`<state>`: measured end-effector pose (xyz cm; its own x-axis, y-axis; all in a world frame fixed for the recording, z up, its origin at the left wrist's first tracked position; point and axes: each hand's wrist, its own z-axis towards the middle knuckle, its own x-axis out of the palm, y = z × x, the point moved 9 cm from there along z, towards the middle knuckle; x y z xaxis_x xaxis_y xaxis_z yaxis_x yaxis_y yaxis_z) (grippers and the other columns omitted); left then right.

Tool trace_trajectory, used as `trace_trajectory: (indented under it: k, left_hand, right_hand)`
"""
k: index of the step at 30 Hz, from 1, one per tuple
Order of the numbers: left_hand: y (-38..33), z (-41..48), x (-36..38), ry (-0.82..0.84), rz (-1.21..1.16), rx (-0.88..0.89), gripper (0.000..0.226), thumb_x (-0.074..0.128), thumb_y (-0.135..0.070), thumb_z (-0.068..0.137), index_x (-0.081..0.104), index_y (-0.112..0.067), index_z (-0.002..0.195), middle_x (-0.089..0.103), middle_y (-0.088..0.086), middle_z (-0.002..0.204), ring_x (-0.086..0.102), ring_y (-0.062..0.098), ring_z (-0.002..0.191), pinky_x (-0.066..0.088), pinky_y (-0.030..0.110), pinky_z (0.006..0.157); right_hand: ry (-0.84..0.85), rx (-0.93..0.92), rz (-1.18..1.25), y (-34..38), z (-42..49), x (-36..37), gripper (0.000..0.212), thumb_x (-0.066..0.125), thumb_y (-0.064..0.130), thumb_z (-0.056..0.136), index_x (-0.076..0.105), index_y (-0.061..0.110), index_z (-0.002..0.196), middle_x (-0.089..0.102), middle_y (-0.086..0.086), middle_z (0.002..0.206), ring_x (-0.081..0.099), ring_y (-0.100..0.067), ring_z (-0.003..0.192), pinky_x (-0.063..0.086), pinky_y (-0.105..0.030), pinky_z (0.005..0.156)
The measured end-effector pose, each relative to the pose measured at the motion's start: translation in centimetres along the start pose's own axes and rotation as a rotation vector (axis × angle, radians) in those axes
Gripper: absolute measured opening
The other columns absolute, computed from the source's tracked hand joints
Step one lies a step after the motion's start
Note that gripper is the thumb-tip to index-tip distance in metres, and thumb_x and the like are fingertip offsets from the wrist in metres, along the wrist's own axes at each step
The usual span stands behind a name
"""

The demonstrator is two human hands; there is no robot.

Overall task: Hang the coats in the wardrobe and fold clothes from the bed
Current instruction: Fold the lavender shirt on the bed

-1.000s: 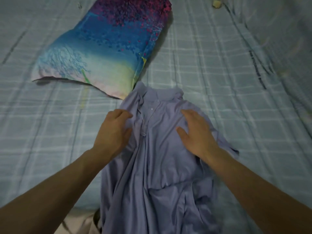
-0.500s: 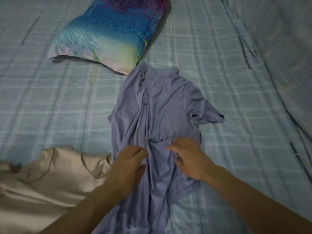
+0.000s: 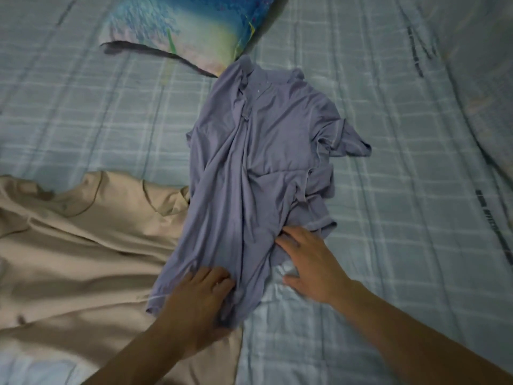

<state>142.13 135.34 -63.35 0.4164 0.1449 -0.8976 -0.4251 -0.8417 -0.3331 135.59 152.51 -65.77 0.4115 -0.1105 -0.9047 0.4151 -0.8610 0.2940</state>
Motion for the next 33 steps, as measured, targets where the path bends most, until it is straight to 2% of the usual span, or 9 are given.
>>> trace_trajectory:
  k: [3,6,11,14,16,22,25,29,33]
  left_hand:
    - [-0.2,-0.6,1.0,-0.003,0.104,0.010,0.073,0.081,-0.046,0.043,0.065,-0.022,0.110,0.062,-0.002,0.108,0.064,0.023,0.091,0.051,0.038,0.078]
    - [-0.2,-1.2,1.5,0.044,0.172,0.011,0.089,0.085,-0.048,0.037,0.062,-0.020,0.118,0.062,-0.001,0.114,0.063,0.022,0.096,0.054,0.037,0.078]
    - [0.0,-0.7,-0.3,-0.141,0.189,0.065,0.039,0.082,-0.013,0.052,0.070,-0.019,0.089,0.066,0.001,0.086,0.063,0.026,0.074,0.050,0.034,0.063]
    - [0.9,-1.0,-1.3,-0.222,0.174,0.053,0.031,0.081,-0.005,0.057,0.071,-0.019,0.082,0.062,0.003,0.074,0.059,0.027,0.065,0.046,0.032,0.059]
    - [1.1,-1.4,-1.4,-0.230,0.122,0.050,0.032,0.081,-0.001,0.057,0.071,-0.017,0.083,0.061,0.004,0.075,0.059,0.027,0.064,0.048,0.032,0.057]
    - [1.5,-2.9,-1.0,-0.183,0.072,0.097,0.029,0.067,0.008,0.068,0.069,-0.013,0.087,0.060,0.006,0.084,0.061,0.029,0.072,0.053,0.038,0.061]
    - [1.8,-3.8,-1.4,-0.195,0.069,0.105,0.035,0.071,0.011,0.059,0.069,-0.014,0.083,0.059,0.005,0.081,0.062,0.027,0.072,0.055,0.035,0.068]
    - [1.4,-4.2,-1.6,-0.209,0.081,0.069,0.029,0.067,0.009,0.060,0.069,-0.013,0.079,0.060,0.006,0.079,0.064,0.029,0.071,0.054,0.035,0.057]
    - [0.8,-4.3,-1.3,-0.188,0.118,0.050,0.038,0.079,0.010,0.050,0.069,-0.015,0.077,0.059,0.005,0.076,0.062,0.027,0.066,0.049,0.033,0.047]
  right_hand:
    - [-0.120,0.005,0.000,0.3,-0.1,-0.6,0.063,0.066,0.008,0.077,0.051,0.016,0.138,0.048,-0.009,0.139,0.048,-0.029,0.125,0.041,-0.040,0.101]
    - [-0.202,0.113,-0.062,-0.8,-0.1,-1.1,0.050,0.061,0.002,0.081,0.059,0.016,0.129,0.059,-0.008,0.119,0.055,-0.028,0.109,0.044,-0.037,0.090]
    - [-0.368,0.148,-0.033,-1.9,-0.1,-2.0,0.025,0.067,-0.006,0.077,0.072,0.001,0.101,0.066,-0.019,0.089,0.062,-0.034,0.083,0.049,-0.038,0.071]
    - [-0.350,0.132,-0.048,-1.6,-0.1,-2.1,0.014,0.070,-0.008,0.076,0.073,-0.001,0.087,0.064,-0.018,0.078,0.062,-0.033,0.072,0.046,-0.034,0.061]
    - [-0.319,0.128,-0.049,-1.4,-0.6,-2.0,0.009,0.066,-0.007,0.081,0.071,-0.002,0.087,0.062,-0.019,0.081,0.061,-0.032,0.075,0.045,-0.034,0.059]
    - [-0.144,0.168,-0.124,-1.8,-3.2,-0.4,0.025,0.048,0.019,0.098,0.063,0.012,0.117,0.056,-0.007,0.116,0.057,-0.020,0.098,0.046,-0.029,0.075]
    - [-0.086,0.173,-0.086,-2.4,-5.4,0.3,0.020,0.048,0.012,0.097,0.063,0.006,0.110,0.057,-0.011,0.112,0.058,-0.025,0.095,0.043,-0.030,0.072]
    - [-0.063,0.279,-0.045,-3.6,-8.4,0.9,0.030,0.044,0.005,0.092,0.058,0.010,0.117,0.055,-0.012,0.113,0.058,-0.027,0.094,0.047,-0.036,0.077]
    - [-0.079,0.251,-0.064,-2.2,-10.4,1.2,0.032,0.039,0.040,0.101,0.051,0.028,0.128,0.058,-0.003,0.111,0.057,-0.021,0.093,0.046,-0.035,0.079]
